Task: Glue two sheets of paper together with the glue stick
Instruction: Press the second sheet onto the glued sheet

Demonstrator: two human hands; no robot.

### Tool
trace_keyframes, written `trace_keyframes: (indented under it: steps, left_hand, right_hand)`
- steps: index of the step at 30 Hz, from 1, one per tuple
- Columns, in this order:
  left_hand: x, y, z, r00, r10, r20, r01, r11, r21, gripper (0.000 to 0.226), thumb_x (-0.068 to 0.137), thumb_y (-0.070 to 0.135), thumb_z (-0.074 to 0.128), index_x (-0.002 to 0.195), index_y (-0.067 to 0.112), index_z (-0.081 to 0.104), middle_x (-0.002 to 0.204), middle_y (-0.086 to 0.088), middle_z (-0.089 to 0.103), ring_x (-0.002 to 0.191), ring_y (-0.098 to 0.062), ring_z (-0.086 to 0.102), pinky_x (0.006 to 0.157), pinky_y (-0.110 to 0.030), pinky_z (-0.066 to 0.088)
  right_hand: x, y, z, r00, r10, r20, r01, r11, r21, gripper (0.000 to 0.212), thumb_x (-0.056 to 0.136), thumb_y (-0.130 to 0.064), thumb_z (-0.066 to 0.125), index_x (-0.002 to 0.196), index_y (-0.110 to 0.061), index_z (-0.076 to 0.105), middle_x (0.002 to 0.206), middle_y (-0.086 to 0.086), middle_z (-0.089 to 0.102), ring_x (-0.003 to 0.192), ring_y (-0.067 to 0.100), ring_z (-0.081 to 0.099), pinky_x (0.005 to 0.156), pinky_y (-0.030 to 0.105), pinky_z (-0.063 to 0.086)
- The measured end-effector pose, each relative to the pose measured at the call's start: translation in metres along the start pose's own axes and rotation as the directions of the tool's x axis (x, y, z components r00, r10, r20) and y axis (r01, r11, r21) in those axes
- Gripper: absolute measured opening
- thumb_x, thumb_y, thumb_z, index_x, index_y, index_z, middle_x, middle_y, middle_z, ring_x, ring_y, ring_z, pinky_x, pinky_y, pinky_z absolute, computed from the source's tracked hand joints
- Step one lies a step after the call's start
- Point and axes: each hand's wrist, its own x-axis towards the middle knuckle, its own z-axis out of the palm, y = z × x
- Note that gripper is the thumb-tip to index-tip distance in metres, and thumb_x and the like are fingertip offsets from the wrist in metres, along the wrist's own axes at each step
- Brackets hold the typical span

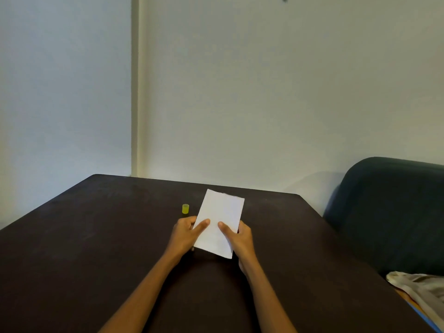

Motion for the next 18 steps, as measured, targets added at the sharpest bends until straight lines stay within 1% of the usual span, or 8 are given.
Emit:
trace_keyframes:
  steps: [2, 4, 6, 9, 11, 13, 14, 18]
  left_hand:
    - [-0.0018, 0.0022, -0.0003, 0.999, -0.007, 0.044, 0.006, 1.0, 0.008, 0.023, 0.085, 0.036, 0.063, 0.09, 0.014, 0.07, 0.077, -0.005, 0.073, 0.06, -0.017, 0.067, 0.04, -0.021, 0.043]
    - [-0.0033, 0.0034, 0.0005, 0.995, -0.013, 0.099, 0.013, 1.0, 0.009, 0.024, 0.084, 0.035, 0.064, 0.095, 0.014, 0.071, 0.082, 0.0, 0.073, 0.061, -0.011, 0.067, 0.042, -0.017, 0.043]
    - [-0.0049, 0.005, 0.0, 0.993, -0.017, 0.113, 0.018, 1.0, -0.004, 0.024, 0.085, 0.034, 0.064, 0.097, 0.014, 0.07, 0.084, 0.002, 0.074, 0.061, -0.012, 0.067, 0.041, -0.018, 0.043]
    - [-0.0055, 0.0042, -0.002, 0.992, -0.02, 0.127, 0.024, 0.999, -0.028, 0.024, 0.085, 0.035, 0.063, 0.099, 0.017, 0.07, 0.086, 0.002, 0.074, 0.066, -0.019, 0.069, 0.045, -0.025, 0.048]
    - [-0.0045, 0.0036, -0.0007, 0.988, -0.039, 0.147, 0.044, 0.999, -0.03, 0.021, 0.084, 0.036, 0.064, 0.096, 0.02, 0.069, 0.089, 0.003, 0.073, 0.071, -0.021, 0.07, 0.054, -0.031, 0.052]
    - [-0.0036, 0.0031, 0.0002, 0.994, -0.06, 0.095, 0.065, 0.997, -0.044, 0.02, 0.084, 0.039, 0.063, 0.084, 0.019, 0.069, 0.083, 0.0, 0.073, 0.07, -0.017, 0.068, 0.06, -0.03, 0.052]
    - [-0.0026, 0.0023, -0.0003, 0.997, -0.069, 0.044, 0.072, 0.996, -0.058, 0.027, 0.085, 0.04, 0.062, 0.077, 0.014, 0.068, 0.078, -0.005, 0.071, 0.068, -0.016, 0.066, 0.059, -0.03, 0.05]
    - [0.0003, -0.0021, -0.0016, 0.99, -0.106, -0.088, 0.097, 0.991, -0.095, 0.041, 0.088, 0.039, 0.058, 0.078, 0.0, 0.064, 0.081, -0.017, 0.068, 0.071, -0.023, 0.062, 0.062, -0.033, 0.045]
  right_hand:
    - [0.0006, -0.0025, -0.0017, 0.998, 0.047, -0.045, -0.044, 0.997, 0.063, 0.005, 0.088, -0.035, 0.061, 0.084, -0.033, 0.06, 0.087, -0.014, 0.067, 0.078, 0.006, 0.068, 0.053, 0.017, 0.052]
    - [0.0017, -0.0049, -0.0034, 0.994, 0.08, -0.078, -0.069, 0.989, 0.131, 0.016, 0.093, -0.038, 0.052, 0.083, -0.029, 0.062, 0.083, -0.011, 0.069, 0.073, 0.007, 0.069, 0.05, 0.017, 0.051]
    - [0.0018, -0.0063, -0.0029, 0.994, 0.073, -0.087, -0.059, 0.987, 0.151, 0.018, 0.092, -0.04, 0.053, 0.086, -0.026, 0.064, 0.082, -0.011, 0.071, 0.072, 0.007, 0.07, 0.051, 0.018, 0.052]
    - [0.0011, -0.006, -0.002, 0.998, 0.013, -0.068, -0.008, 0.997, 0.07, 0.01, 0.087, -0.035, 0.062, 0.094, -0.029, 0.059, 0.086, -0.018, 0.066, 0.075, 0.004, 0.068, 0.051, 0.014, 0.05]
    - [0.0029, -0.0038, -0.0028, 0.998, 0.008, -0.064, -0.006, 0.999, 0.038, 0.009, 0.092, -0.03, 0.056, 0.101, -0.03, 0.054, 0.09, -0.018, 0.062, 0.079, 0.004, 0.064, 0.054, 0.015, 0.05]
    - [0.0029, -0.0035, -0.0035, 0.998, 0.023, -0.057, -0.022, 0.999, 0.026, 0.011, 0.097, -0.03, 0.047, 0.106, -0.028, 0.052, 0.093, -0.015, 0.06, 0.082, 0.003, 0.062, 0.059, 0.016, 0.049]
    - [0.002, -0.0032, -0.0034, 0.999, 0.034, -0.041, -0.034, 0.999, 0.016, 0.012, 0.098, -0.03, 0.045, 0.107, -0.027, 0.052, 0.095, -0.015, 0.06, 0.083, 0.003, 0.061, 0.06, 0.015, 0.048]
    - [0.0009, 0.0003, -0.0036, 0.997, 0.05, 0.057, -0.049, 0.998, -0.035, 0.018, 0.1, -0.028, 0.039, 0.111, -0.026, 0.053, 0.103, -0.011, 0.062, 0.091, 0.004, 0.062, 0.066, 0.017, 0.05]
